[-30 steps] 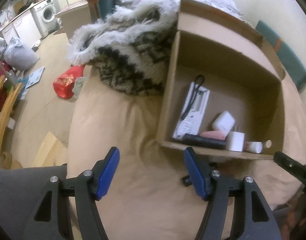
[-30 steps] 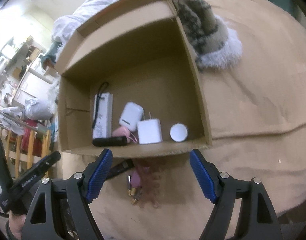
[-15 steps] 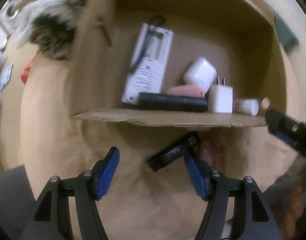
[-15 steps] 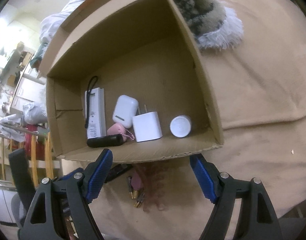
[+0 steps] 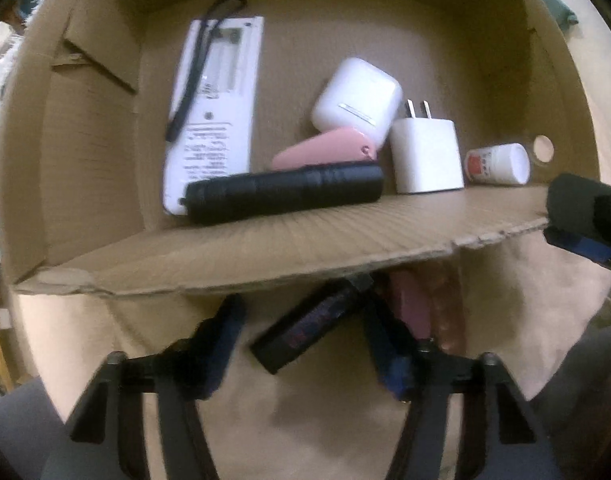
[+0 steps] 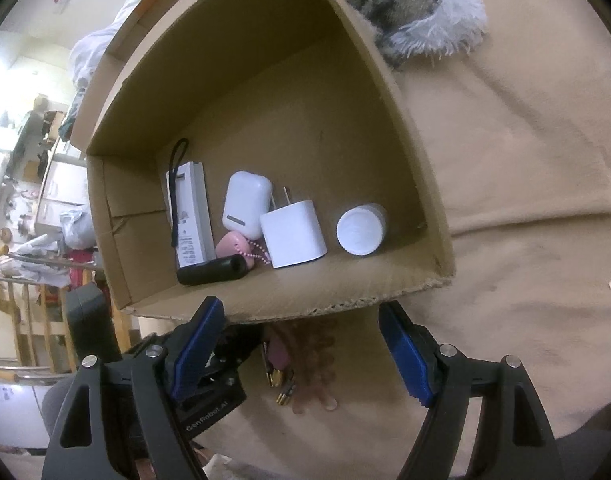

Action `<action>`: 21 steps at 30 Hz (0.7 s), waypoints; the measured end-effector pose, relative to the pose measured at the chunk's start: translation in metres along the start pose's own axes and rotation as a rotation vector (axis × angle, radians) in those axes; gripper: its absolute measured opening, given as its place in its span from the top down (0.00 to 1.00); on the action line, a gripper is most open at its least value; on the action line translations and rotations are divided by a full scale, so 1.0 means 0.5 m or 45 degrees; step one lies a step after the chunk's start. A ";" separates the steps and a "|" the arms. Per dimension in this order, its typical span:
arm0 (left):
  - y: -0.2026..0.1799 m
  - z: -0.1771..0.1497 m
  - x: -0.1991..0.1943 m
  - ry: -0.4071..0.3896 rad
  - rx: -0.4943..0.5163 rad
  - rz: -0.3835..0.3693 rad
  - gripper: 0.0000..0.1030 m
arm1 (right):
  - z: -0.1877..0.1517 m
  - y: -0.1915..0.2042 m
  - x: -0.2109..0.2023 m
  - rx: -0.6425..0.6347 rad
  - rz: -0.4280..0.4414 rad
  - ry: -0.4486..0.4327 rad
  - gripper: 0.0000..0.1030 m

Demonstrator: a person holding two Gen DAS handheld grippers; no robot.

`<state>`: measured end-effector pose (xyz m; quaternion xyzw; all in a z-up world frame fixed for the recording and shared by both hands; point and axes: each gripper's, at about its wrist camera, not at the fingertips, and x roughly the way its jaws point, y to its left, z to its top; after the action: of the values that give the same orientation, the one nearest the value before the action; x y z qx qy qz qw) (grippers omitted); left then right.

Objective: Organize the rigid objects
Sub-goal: 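Grasp the black battery pack with the left tool while the right tool grasps the pink comb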

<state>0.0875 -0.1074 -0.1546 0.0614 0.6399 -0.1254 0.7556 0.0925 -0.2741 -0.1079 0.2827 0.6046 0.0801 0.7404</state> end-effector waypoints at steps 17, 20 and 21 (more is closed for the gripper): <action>0.044 -0.008 -0.031 0.020 -0.143 -0.093 0.98 | -0.035 0.036 0.103 -0.198 -0.193 0.230 0.28; 0.054 -0.013 -0.040 0.016 -0.131 -0.082 0.89 | -0.046 0.053 0.134 -0.282 -0.245 0.275 0.41; 0.048 -0.013 -0.040 0.013 -0.113 -0.071 0.87 | -0.047 0.057 0.138 -0.296 -0.246 0.272 0.46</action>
<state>0.0850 -0.0805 -0.1375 0.0107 0.6503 -0.1178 0.7504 0.0947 -0.2113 -0.1544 0.1257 0.6907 0.1078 0.7040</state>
